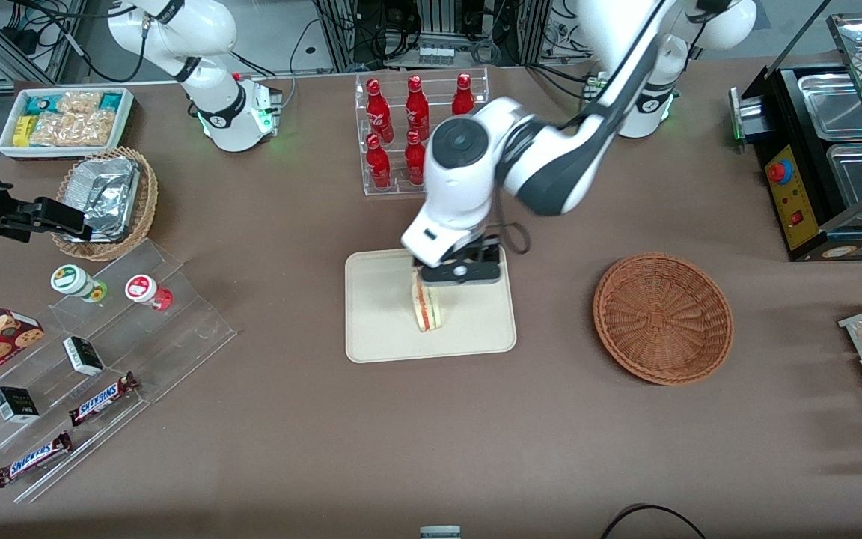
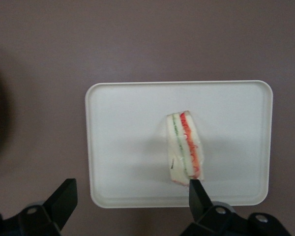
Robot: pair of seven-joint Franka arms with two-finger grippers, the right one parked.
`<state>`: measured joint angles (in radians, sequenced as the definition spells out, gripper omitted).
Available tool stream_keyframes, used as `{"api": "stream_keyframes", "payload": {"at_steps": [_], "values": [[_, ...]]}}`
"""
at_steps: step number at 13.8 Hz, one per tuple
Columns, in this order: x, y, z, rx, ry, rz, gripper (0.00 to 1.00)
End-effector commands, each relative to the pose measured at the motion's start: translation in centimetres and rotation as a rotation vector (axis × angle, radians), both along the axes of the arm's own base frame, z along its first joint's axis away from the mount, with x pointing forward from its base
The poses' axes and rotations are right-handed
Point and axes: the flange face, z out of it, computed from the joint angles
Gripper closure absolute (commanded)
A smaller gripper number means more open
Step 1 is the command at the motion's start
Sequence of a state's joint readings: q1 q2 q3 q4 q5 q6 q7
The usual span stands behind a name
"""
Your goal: Place sandwich from basket to tray
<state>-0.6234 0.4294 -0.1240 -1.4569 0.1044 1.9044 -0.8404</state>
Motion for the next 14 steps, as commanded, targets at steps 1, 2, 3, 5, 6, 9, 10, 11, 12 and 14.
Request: {"api": "stream_keyframes", "payload": {"at_steps": [1,2,3,5,6,9,10,11,12,14], "values": [[1.5,6.3,5.3,0.005,-0.018,0.062,0.00],[2.1,8.4,7.1,-0.002,-0.023,0.058,0.00],[2.7,10.9,8.1,0.004,0.006,0.061,0.00],[3.3,16.6,11.0,-0.011,0.060,0.025,0.00],[3.5,19.6,12.3,-0.002,0.079,-0.005,0.00],[2.5,26.4,16.2,0.012,0.094,-0.029,0.00],[2.3,28.7,17.6,0.011,0.087,-0.025,0.00],[1.6,30.7,18.9,0.014,0.089,-0.043,0.00],[1.2,33.1,20.0,0.015,0.096,-0.061,0.00],[0.4,36.8,21.1,0.017,0.106,-0.089,0.00]]}}
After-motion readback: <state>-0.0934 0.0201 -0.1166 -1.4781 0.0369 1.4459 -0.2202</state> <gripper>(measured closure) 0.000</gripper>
